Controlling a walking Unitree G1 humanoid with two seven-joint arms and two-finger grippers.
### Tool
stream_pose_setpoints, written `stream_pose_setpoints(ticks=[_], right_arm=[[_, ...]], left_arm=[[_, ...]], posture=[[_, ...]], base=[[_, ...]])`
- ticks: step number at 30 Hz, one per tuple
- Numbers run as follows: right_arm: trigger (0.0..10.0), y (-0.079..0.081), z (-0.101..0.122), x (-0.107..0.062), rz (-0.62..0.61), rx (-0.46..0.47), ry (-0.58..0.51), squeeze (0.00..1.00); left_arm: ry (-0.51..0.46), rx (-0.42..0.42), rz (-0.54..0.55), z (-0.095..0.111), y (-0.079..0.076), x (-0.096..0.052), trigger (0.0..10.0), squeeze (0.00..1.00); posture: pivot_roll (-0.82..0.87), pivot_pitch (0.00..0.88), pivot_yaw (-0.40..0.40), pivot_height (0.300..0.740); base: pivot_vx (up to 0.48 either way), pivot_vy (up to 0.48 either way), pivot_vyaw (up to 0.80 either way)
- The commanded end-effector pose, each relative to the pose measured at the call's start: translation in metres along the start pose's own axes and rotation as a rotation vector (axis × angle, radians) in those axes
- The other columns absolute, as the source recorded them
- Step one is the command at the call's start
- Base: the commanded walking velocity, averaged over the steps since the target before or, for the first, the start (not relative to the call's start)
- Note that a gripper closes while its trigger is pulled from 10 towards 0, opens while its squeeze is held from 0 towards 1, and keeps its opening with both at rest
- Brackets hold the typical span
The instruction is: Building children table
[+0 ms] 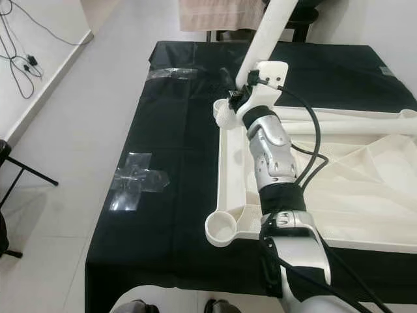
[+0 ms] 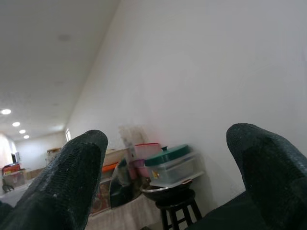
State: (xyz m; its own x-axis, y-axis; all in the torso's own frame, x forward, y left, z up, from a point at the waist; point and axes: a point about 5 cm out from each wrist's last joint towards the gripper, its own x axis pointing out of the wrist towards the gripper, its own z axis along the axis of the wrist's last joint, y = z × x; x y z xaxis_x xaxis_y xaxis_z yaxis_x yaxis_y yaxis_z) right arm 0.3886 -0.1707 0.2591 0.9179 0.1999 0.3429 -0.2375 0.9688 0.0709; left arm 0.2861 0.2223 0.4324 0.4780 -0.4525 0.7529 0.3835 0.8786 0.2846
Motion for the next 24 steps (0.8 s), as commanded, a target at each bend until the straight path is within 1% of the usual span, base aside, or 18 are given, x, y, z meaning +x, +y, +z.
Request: stream_pose_setpoints(ticks=[1, 4, 5, 6, 7, 8, 9, 10, 11, 14, 16, 17, 18, 19, 20, 22, 23, 24], right_arm=[[10.0, 0.0, 0.007, 0.003, -0.002, -0.02, -0.032, 0.0], [10.0, -0.002, 0.011, 0.004, -0.003, -0.019, -0.043, 0.0], [10.0, -0.003, 0.013, 0.004, -0.001, -0.015, -0.051, 0.0], [10.0, 0.0, 0.018, 0.005, 0.042, 0.024, -0.076, 0.0], [10.0, 0.0, 0.018, 0.005, 0.042, 0.024, -0.076, 0.0], [10.0, 0.004, 0.027, 0.004, 0.114, 0.085, -0.116, 0.0], [10.0, 0.007, 0.034, 0.004, 0.176, 0.123, -0.146, 0.0], [10.0, 0.007, 0.034, 0.004, 0.176, 0.123, -0.146, 0.0], [10.0, 0.012, 0.04, 0.002, 0.255, 0.133, -0.165, 0.0], [10.0, 0.026, 0.045, -0.006, 0.421, 0.123, -0.161, 0.0], [10.0, 0.032, 0.043, -0.012, 0.484, 0.12, -0.151, 0.0], [10.0, 0.032, 0.043, -0.012, 0.484, 0.12, -0.151, 0.0], [10.0, 0.036, 0.042, -0.015, 0.518, 0.127, -0.147, 0.0], [10.0, 0.042, 0.04, -0.022, 0.591, 0.12, -0.142, 0.0], [10.0, 0.042, 0.04, -0.022, 0.591, 0.12, -0.142, 0.0], [10.0, 0.05, 0.037, -0.043, 0.773, 0.111, -0.105, 0.0], [10.0, 0.05, 0.037, -0.043, 0.773, 0.111, -0.105, 0.0], [10.0, 0.05, 0.039, -0.053, 0.856, 0.135, -0.09, 0.0]], left_arm=[[-0.008, 0.013, 0.008, 0.006, 0.002, -0.004, 10.0, 0.0], [0.006, -0.005, 0.0, 0.003, -0.001, -0.006, 10.0, 0.0], [0.029, -0.027, -0.025, -0.002, -0.007, -0.008, 10.0, 0.0], [0.07, -0.051, -0.09, -0.012, -0.02, -0.013, 10.0, 0.0], [0.07, -0.051, -0.09, -0.012, -0.02, -0.013, 10.0, 0.0], [0.122, -0.103, -0.159, -0.026, -0.038, -0.021, 10.0, 0.0], [0.161, -0.143, -0.206, -0.036, -0.052, -0.028, 10.0, 0.0], [0.161, -0.143, -0.206, -0.036, -0.052, -0.028, 10.0, 0.0], [0.21, -0.185, -0.214, -0.05, -0.065, -0.035, 10.0, 0.0], [0.379, -0.271, -0.174, -0.089, -0.095, -0.059, 10.0, 0.0], [0.449, -0.305, -0.145, -0.104, -0.108, -0.07, 10.0, 0.0], [0.449, -0.305, -0.145, -0.104, -0.108, -0.07, 10.0, 0.0], [0.475, -0.314, -0.13, -0.109, -0.113, -0.075, 10.0, 0.0], [0.512, -0.31, -0.142, -0.114, -0.12, -0.083, 10.0, 0.0], [0.512, -0.31, -0.142, -0.114, -0.12, -0.083, 10.0, 0.0], [0.575, -0.332, -0.118, -0.12, -0.132, -0.099, 10.0, 0.0], [0.575, -0.332, -0.118, -0.12, -0.132, -0.099, 10.0, 0.0], [0.612, -0.362, -0.063, -0.121, -0.135, -0.106, 10.0, 0.0]], posture=[[0.03, 0.143, -0.046, 0.74], [0.03, 0.149, -0.047, 0.74], [0.03, 0.157, -0.048, 0.74], [0.03, 0.164, -0.05, 0.74], [0.03, 0.164, -0.05, 0.74], [0.03, 0.172, -0.05, 0.74], [0.03, 0.174, -0.049, 0.74], [0.03, 0.174, -0.049, 0.74], [0.03, 0.181, -0.049, 0.74], [0.03, 0.197, -0.049, 0.74], [0.03, 0.202, -0.049, 0.74], [0.03, 0.202, -0.049, 0.74], [0.02, 0.207, -0.046, 0.74], [0.02, 0.21, -0.043, 0.74], [0.02, 0.21, -0.043, 0.74], [0.03, 0.216, -0.038, 0.74], [0.03, 0.216, -0.038, 0.74], [0.03, 0.218, -0.037, 0.74]], base=[[0.0, 0.0, 0.0], [0.0, 0.0, 0.0], [0.0, 0.0, 0.0], [0.0, 0.0, 0.0], [0.0, 0.0, 0.0], [0.0, 0.0, 0.0], [0.0, 0.0, 0.0], [0.0, 0.0, 0.0], [0.0, 0.0, 0.0], [0.0, 0.0, 0.0], [0.0, 0.0, 0.0], [0.0, 0.0, 0.0], [0.0, 0.0, 0.0], [0.0, 0.0, 0.0], [0.0, 0.0, 0.0], [0.0, 0.0, 0.0], [0.0, 0.0, 0.0], [0.0, 0.0, 0.0]])
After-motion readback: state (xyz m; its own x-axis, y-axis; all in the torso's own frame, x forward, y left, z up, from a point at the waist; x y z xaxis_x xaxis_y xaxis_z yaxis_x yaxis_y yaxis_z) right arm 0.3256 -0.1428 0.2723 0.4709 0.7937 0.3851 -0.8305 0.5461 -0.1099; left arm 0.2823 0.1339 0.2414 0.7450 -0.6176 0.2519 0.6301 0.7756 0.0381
